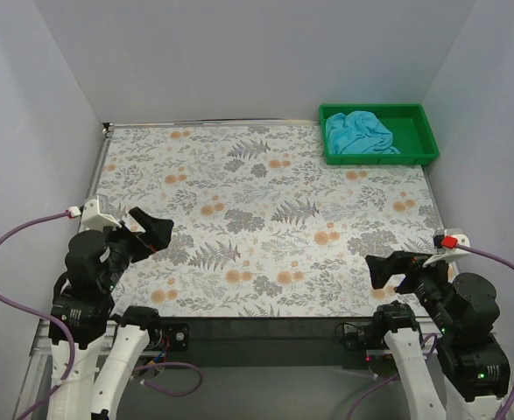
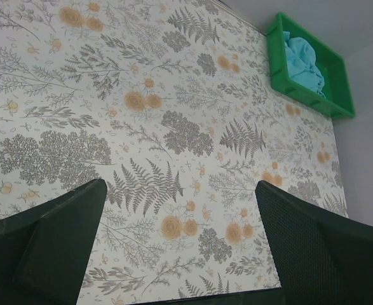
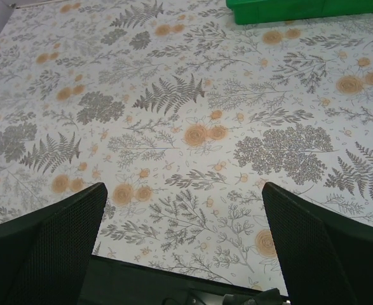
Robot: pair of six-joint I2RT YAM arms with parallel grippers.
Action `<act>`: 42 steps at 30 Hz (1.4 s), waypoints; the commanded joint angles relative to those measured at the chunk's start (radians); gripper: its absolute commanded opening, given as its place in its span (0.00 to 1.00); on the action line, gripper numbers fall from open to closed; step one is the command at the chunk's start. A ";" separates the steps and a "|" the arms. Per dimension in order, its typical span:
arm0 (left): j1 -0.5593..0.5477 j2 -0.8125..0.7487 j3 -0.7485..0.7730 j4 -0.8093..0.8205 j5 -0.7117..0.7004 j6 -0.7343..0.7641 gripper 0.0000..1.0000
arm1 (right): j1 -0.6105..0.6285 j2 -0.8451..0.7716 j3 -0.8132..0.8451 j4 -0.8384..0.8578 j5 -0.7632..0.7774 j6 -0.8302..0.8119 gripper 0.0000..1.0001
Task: Fold and stack the t-shirts
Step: Grab the tshirt from the pile
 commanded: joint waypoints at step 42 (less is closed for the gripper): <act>-0.011 0.259 -0.057 0.157 -0.035 -0.125 0.98 | -0.106 2.104 1.088 0.610 0.211 -0.175 0.96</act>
